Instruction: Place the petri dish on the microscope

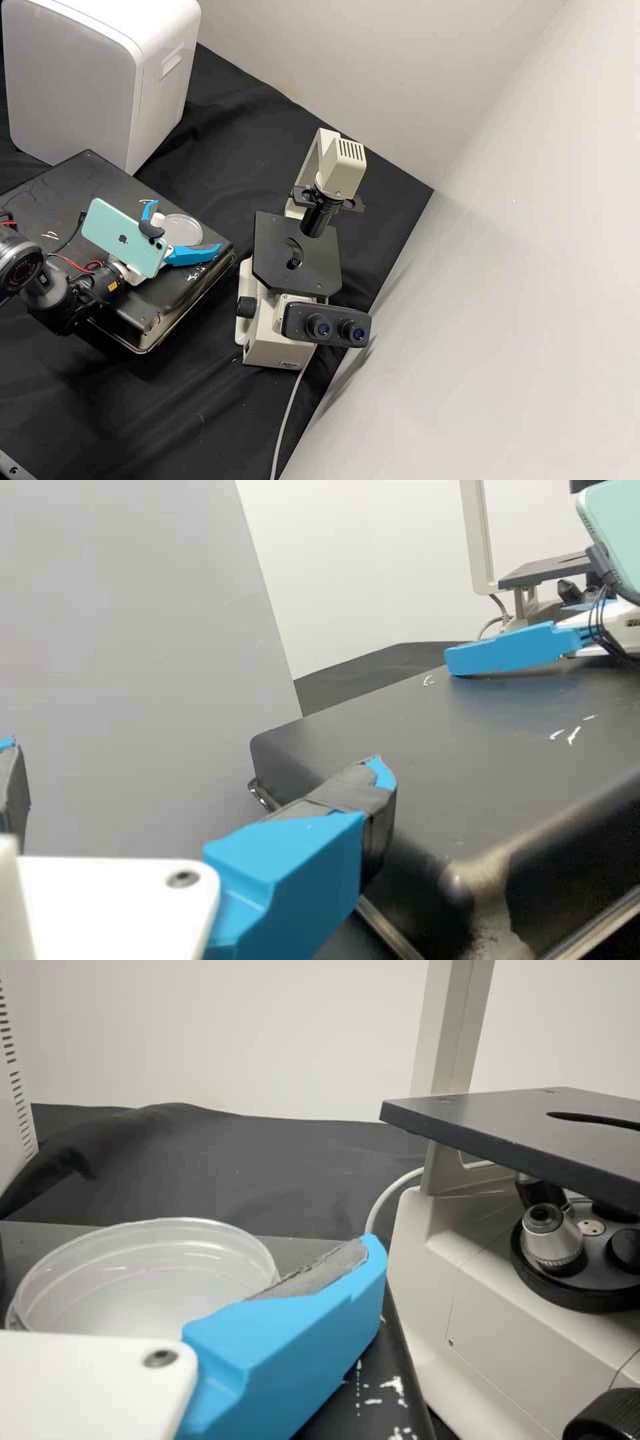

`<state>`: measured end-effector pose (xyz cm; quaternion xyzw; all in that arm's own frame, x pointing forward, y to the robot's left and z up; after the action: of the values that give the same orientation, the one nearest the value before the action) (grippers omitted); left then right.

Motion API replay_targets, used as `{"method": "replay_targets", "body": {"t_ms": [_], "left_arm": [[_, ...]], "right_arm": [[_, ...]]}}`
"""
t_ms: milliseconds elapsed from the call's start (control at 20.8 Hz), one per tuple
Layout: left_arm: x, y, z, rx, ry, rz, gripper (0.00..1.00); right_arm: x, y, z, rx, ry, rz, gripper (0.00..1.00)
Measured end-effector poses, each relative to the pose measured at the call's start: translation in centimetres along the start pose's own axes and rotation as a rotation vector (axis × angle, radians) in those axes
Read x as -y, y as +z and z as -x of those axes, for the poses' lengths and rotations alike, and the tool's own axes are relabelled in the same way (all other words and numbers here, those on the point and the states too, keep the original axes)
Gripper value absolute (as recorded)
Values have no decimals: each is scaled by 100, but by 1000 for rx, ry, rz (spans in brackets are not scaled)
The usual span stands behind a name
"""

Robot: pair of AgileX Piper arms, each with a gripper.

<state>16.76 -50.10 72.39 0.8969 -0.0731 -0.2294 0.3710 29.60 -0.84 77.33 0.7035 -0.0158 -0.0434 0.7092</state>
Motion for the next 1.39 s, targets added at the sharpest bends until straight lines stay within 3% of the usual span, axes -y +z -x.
{"method": "replay_targets", "body": {"t_ms": [48,480,1392], "left_arm": [[0,0,0,0,0,0,100],[0,0,0,0,0,0,100],[0,0,0,0,0,2,100]], "right_arm": [[0,0,0,0,0,0,0],[-10,-10,0,-11,11,-11,0],[-95,75,-5,-6,17,-110,0]]}}
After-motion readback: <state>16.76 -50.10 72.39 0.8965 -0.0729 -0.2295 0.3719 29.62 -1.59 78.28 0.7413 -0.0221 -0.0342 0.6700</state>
